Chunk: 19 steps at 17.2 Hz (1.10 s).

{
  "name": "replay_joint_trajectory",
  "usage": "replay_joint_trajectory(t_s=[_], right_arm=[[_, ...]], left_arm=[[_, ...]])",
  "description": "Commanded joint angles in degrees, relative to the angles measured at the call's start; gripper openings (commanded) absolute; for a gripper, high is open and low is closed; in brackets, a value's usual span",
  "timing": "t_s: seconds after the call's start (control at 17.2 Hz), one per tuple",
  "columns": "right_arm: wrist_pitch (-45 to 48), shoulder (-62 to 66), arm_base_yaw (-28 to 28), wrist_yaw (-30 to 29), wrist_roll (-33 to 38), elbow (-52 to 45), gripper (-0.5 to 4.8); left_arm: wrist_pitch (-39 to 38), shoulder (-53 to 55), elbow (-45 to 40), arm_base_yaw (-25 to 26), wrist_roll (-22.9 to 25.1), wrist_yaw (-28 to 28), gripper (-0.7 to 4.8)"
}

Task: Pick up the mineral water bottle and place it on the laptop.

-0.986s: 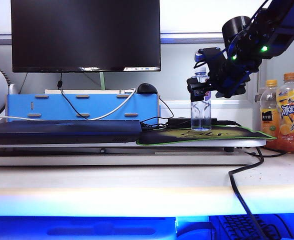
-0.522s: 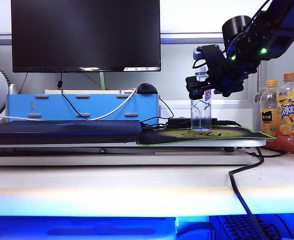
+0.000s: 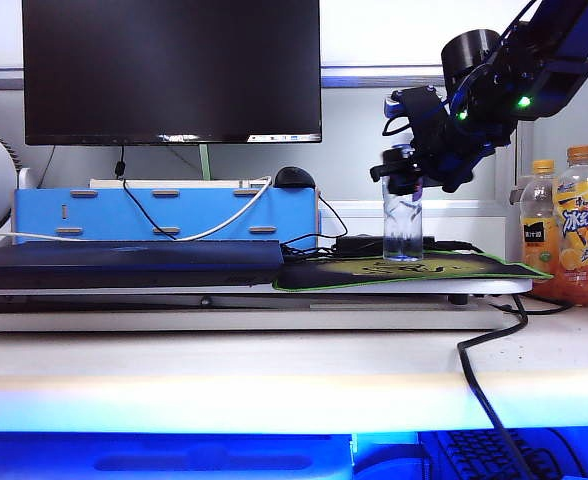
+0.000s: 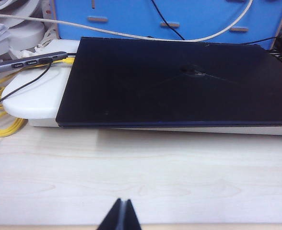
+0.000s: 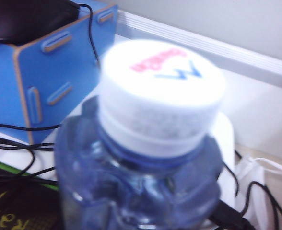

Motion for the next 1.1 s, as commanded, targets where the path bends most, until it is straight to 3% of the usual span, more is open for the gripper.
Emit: replay_joint_trajectory(t_s=[0.06,0.58,0.81,1.1], right_arm=[[2.67,-0.28,-0.02,-0.04,0.20,0.28,1.06],[4.24,-4.63,-0.02,-0.83,0.24,0.26,1.03],[4.24,-9.03,0.48,-6.14,3.13,0.26,1.04],[4.70,-11.15,2.58,-17.46,9.44,0.26,1.04]], left_arm=[[0.46,-0.11,0.09,0.02,0.04,0.20,-0.02],[0.46,-0.11,0.09,0.02,0.04,0.17,-0.02],[0.46,-0.11,0.09,0.02,0.04,0.20,-0.02],[0.44,-0.11,0.09,0.02,0.04,0.22,-0.02]])
